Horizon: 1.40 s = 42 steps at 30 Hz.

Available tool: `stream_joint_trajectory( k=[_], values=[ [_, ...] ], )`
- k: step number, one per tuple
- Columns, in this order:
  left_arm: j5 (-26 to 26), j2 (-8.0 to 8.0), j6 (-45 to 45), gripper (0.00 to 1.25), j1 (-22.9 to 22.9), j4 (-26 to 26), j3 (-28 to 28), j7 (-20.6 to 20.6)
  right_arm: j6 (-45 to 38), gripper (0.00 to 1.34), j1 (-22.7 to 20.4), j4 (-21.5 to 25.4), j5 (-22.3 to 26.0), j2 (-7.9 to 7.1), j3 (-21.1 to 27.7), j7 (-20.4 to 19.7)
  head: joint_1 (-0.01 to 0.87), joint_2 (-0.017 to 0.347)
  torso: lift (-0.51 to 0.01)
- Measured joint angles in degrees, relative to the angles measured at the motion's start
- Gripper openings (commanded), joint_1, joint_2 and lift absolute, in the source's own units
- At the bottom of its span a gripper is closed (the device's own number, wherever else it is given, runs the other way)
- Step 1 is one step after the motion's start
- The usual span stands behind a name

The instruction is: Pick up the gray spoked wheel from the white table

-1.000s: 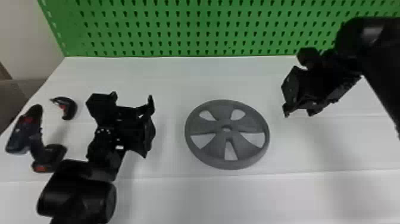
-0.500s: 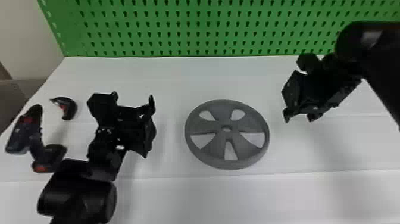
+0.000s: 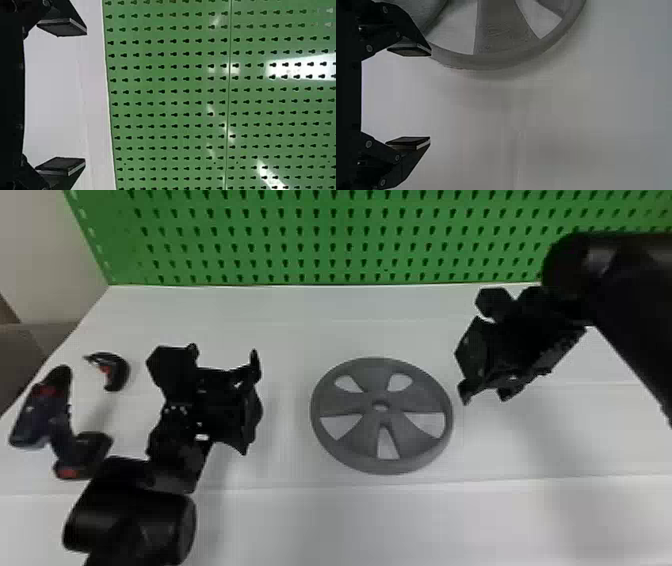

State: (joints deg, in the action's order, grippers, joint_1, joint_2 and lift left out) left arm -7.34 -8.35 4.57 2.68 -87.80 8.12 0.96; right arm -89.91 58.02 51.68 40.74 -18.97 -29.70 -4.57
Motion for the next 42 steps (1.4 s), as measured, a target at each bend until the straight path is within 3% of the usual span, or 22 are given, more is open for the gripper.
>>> stream_joint_trajectory(
  k=[19, 42],
  values=[
    [0.14, 0.0, -0.09, 1.12, 0.26, 0.09, 0.2, 0.0, 0.0, 0.86, 1.42, 0.0, 8.59, 1.31, -8.31, 0.0, 0.767, 0.035, -0.107],
    [0.21, 0.0, -0.3, 1.12, 0.3, 0.09, 0.23, 0.0, 1.02, 0.86, 1.32, -0.21, 10.55, 1.18, -9.55, 0.0, 0.767, 0.035, -0.107]
  ],
)
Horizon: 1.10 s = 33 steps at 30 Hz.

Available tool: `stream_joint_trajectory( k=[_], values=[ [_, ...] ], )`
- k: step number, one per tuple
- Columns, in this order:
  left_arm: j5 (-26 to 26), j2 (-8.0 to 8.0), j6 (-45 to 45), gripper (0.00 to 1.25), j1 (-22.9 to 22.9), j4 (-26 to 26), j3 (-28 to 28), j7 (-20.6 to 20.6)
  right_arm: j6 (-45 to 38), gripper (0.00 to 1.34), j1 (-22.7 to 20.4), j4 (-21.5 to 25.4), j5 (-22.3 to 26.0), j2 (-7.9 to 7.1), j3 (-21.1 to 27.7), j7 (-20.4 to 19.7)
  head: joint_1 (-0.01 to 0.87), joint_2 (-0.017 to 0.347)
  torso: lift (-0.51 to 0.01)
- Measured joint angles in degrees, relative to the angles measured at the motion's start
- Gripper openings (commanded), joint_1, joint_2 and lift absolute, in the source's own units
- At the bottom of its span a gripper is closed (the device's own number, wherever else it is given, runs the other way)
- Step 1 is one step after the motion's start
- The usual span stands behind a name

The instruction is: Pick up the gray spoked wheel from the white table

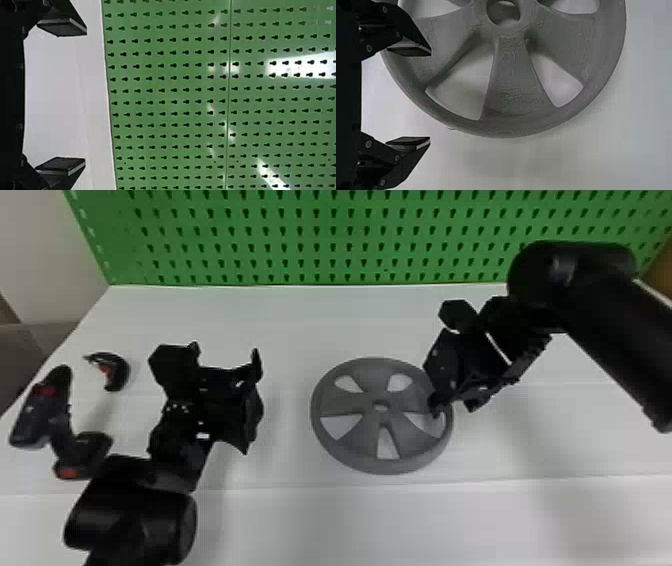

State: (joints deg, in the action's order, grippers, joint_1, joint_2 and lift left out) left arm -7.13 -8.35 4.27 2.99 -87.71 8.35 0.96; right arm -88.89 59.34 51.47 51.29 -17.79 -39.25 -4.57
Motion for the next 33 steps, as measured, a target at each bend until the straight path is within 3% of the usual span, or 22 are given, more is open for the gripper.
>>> stream_joint_trajectory(
  k=[12, 17, 22, 25, 33],
  values=[
    [0.23, 0.0, -0.36, 1.12, 0.0, 0.0, 0.26, 0.0, 0.74, 0.87, 1.59, -4.88, -2.09, 1.66, 0.79, -1.11, 0.767, 0.035, -0.107],
    [0.39, 0.0, -0.56, 1.12, 0.0, 0.0, 0.38, 0.0, 2.02, 0.87, 2.25, -6.48, -1.46, 2.84, 1.44, -6.9, 0.767, 0.035, -0.107],
    [0.48, 0.0, -0.76, 1.12, 0.0, 0.0, 0.48, 0.0, 4.31, 0.87, 2.45, -8.5, 6.95, 3.65, 2.65, -19.49, 0.767, 0.035, -0.107],
    [0.49, 0.0, -0.83, 1.12, -0.01, 0.0, 0.52, 0.0, 4.86, 0.87, 2.63, -9.14, 9.99, 3.98, 3.12, -21.53, 0.767, 0.035, -0.107],
    [0.62, 0.0, -0.84, 1.12, -0.09, 0.0, 0.53, 0.0, 5.11, 0.86, 2.79, -11.92, 12.12, 4.77, 6.01, -23.72, 0.767, 0.035, -0.107]
  ],
)
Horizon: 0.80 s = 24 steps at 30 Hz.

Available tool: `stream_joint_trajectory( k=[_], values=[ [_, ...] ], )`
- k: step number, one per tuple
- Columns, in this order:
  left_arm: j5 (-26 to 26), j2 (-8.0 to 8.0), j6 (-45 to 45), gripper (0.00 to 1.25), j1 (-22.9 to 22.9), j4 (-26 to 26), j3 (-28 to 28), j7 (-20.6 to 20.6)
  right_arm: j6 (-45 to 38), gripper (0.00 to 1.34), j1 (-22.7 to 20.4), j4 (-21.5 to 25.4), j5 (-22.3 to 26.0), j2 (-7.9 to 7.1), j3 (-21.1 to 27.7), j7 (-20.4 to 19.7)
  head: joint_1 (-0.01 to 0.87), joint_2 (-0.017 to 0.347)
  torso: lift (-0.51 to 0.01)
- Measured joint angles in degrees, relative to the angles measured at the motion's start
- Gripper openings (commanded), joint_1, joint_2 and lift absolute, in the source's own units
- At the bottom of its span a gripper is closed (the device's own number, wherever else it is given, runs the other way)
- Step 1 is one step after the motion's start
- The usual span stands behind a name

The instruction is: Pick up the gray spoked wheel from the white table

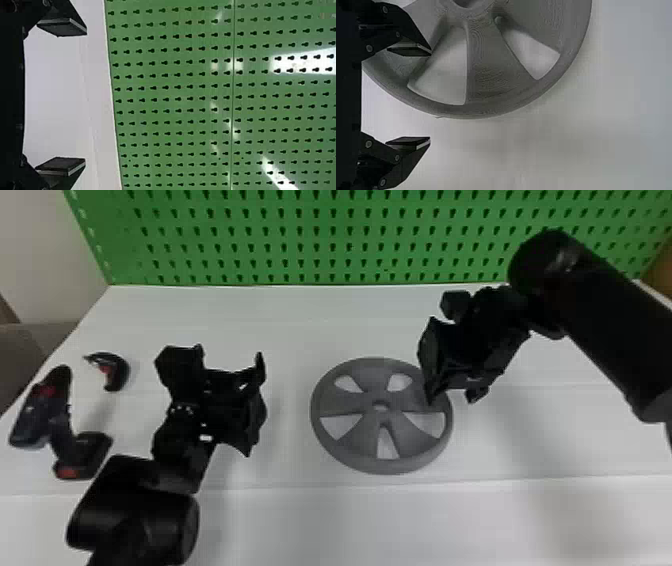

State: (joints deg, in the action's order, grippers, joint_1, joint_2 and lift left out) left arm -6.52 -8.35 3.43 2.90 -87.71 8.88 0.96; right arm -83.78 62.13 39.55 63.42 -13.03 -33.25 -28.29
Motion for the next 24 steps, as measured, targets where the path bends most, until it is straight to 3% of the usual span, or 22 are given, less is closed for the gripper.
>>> stream_joint_trajectory(
  k=[7, 11, 15, 19, 24],
  values=[
    [0.29, 0.0, -0.13, 1.12, -0.06, 0.0, 0.08, 0.0, 5.22, 0.87, -0.46, -1.43, 7.42, -1.18, -2.52, 0.08, 0.767, 0.035, -0.107],
    [0.38, 0.0, -0.18, 1.12, -0.09, 0.0, 0.06, 0.0, 5.08, 0.87, -0.27, -1.8, 8.12, -1.11, -2.7, -0.42, 0.767, 0.035, -0.107],
    [0.45, 0.0, -0.18, 1.12, -0.09, 0.0, 0.01, 0.0, 4.59, 0.87, -0.32, -2.56, 10.47, -0.85, -2.14, -4.48, 0.767, 0.035, -0.107],
    [0.46, 0.0, -0.18, 1.12, -0.14, 0.0, -0.11, 0.0, 4.73, 0.87, -0.48, -3.32, 16.12, -0.89, -3.46, -9.88, 0.767, 0.035, -0.107],
    [0.49, 0.0, -0.18, 1.12, -0.17, 0.0, -0.11, 0.0, 5.47, 0.87, -0.22, -5.24, 20.01, -0.98, -4.23, -11.9, 0.767, 0.035, -0.107]
  ],
)
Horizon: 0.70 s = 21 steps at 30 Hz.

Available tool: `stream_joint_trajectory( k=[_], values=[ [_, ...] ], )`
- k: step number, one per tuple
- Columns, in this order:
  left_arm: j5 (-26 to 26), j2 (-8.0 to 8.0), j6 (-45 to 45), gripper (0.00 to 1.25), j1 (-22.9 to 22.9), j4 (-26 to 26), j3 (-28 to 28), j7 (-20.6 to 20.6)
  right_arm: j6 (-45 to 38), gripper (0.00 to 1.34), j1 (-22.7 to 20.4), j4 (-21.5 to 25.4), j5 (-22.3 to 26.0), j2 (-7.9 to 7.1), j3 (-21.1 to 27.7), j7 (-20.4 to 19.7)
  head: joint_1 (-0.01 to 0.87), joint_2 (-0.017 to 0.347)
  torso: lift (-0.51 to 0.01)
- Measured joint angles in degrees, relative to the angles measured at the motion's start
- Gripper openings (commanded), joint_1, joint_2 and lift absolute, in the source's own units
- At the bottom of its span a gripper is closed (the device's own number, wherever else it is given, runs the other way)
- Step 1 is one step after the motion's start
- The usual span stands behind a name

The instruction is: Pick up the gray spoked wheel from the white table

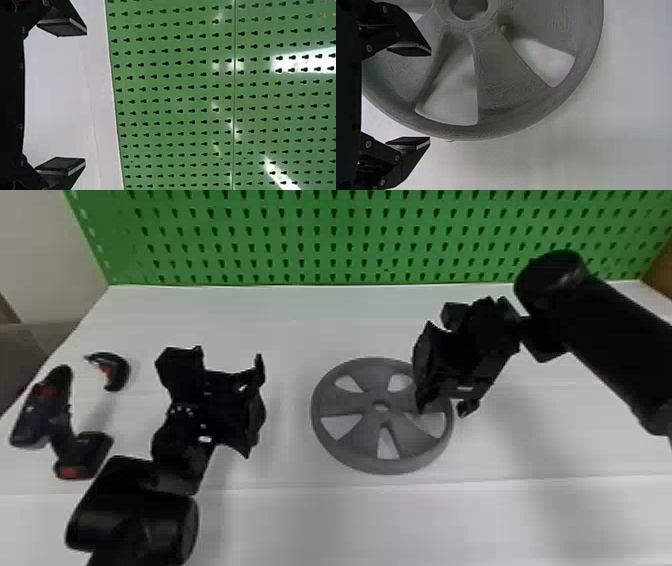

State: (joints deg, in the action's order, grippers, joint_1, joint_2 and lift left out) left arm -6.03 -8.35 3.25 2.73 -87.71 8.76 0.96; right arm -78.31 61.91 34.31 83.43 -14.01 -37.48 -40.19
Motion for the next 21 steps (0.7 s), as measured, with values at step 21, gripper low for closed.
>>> stream_joint_trajectory(
  k=[21],
  values=[
    [0.3, 0.0, 0.0, 1.12, 0.09, 0.0, 0.4, 0.0, 1.31, 0.87, -1.1, -3.69, -2.13, 2.88, 16.93, -16.86, 0.767, 0.035, -0.107]
  ],
)
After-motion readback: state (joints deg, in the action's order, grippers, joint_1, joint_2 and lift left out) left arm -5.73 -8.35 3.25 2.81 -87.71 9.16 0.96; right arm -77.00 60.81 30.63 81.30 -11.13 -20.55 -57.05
